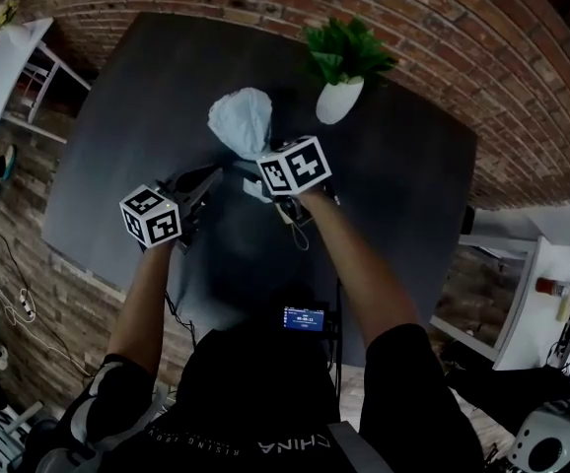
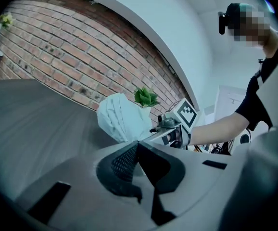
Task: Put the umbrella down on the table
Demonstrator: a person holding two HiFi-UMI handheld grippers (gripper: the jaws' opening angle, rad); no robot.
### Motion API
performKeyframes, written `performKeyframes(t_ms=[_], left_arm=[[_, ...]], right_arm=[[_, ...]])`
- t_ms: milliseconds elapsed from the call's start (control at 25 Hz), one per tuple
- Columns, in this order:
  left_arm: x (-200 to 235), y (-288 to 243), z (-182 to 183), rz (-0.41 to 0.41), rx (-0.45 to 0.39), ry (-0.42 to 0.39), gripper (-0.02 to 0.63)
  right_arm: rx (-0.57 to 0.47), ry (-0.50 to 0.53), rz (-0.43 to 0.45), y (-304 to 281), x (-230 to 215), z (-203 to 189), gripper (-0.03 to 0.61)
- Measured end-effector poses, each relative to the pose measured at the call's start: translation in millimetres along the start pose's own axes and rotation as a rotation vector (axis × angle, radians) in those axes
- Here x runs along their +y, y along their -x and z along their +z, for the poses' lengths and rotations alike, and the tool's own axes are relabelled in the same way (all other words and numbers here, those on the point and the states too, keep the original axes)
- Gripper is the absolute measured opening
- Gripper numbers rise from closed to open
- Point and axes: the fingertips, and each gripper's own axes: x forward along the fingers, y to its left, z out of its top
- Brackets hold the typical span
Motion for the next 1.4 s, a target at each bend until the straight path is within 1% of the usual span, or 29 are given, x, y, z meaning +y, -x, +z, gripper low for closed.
performKeyframes(t_ms=[200,440,720,920,1080,1240,1400], left_arm=[[20,-10,-3,0.005,0.005,0.033,0.002],[37,-17,-11,0.008,0.009,0.071,0.002],[44,-22,-15,0.005,0.005,0.096,0.002],[45,-23,-19,0.001,0.003,0.104,0.002],[46,-20,-23,0.005,0.006,0.113,0.002],[47,-16,-24,0.008,0.003,0.118,0.002],[47,-14,-24,0.006,0.002,0.120,0.002]], right_arm=[[0.087,0.065,-0.009,-23,-15,-3,0.301],[0.192,0.170,-0.029,-43,-29,-8,0.301],[0.292,0.363,-0.059,-57,-31,-10,0.302],[0.327,0.474,-0.070,-63,-30,-12,0.302],[0.326,0.508,-0.027,-73,-20,-17,0.302],[0.352,0.542,-0.039,-76,-21,-23,0.302],[0.352,0.551,-0.043,-77,-22,-24,0.302]])
